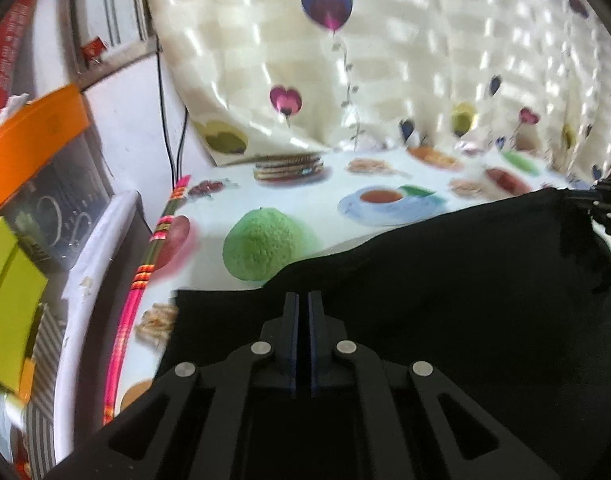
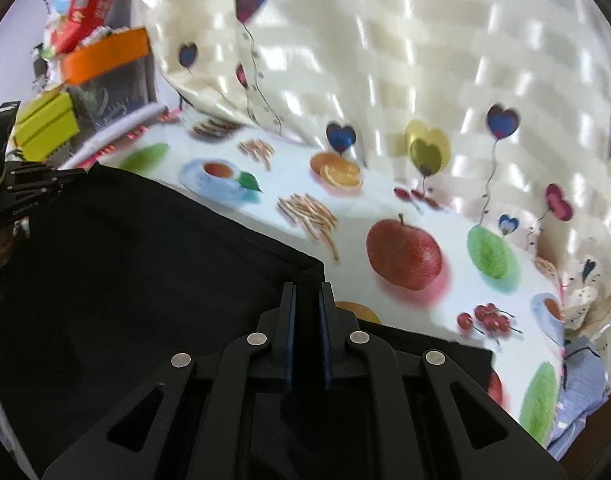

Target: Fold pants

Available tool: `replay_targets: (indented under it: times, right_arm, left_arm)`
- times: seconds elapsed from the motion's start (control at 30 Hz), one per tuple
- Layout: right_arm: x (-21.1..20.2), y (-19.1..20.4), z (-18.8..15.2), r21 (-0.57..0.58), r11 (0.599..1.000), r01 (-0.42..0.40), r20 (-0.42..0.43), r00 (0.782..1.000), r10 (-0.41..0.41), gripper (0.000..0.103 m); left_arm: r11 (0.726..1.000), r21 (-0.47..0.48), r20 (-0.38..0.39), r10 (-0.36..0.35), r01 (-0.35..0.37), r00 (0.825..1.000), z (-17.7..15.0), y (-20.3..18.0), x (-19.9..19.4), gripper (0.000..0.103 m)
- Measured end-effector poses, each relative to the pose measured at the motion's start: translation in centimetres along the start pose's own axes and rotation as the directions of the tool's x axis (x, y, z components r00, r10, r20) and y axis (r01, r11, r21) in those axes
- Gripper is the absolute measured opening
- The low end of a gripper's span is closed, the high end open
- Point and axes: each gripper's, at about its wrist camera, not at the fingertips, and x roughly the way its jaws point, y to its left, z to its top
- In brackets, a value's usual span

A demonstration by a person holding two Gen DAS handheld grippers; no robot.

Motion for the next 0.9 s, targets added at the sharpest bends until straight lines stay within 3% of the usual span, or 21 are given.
replay_targets:
  times: [0.2, 0.43, 0.73, 0.9]
  right_arm:
    - [-5.9, 2.0, -2.3, 0.004, 1.000, 0.013, 0.092, 0.996, -0.013, 0.009]
    - [-11.5, 5.0, -8.3, 0.039, 0.999, 0.017, 0.135, 0.991, -0.022, 0.009]
    - [-12.6, 8.3, -17.5, 0.153, 0.988, -0.022, 0.021, 1.000, 0.019, 0.009]
    - [-12.9, 8.9, -20.2, 0.218, 0.976, -0.025, -0.001, 1.000, 0.026, 0.015]
  left_arm:
    - [0.999, -0.019, 0.089, -0.025, 0.027, 0.996, -2.3, -1.1, -6.5, 0.005]
    - [0.998, -0.032, 0.123, -0.058, 0.062, 0.991, -7.4, -2.8, -11.8, 0.005]
    - [0.992, -0.060, 0.039, -0.112, 0.115, 0.993, -14.7, -4.6, -14.1, 0.005]
    - [0.984, -0.112, -0.004, -0.142, 0.141, 0.990, -17.0, -4.3, -14.6, 0.006]
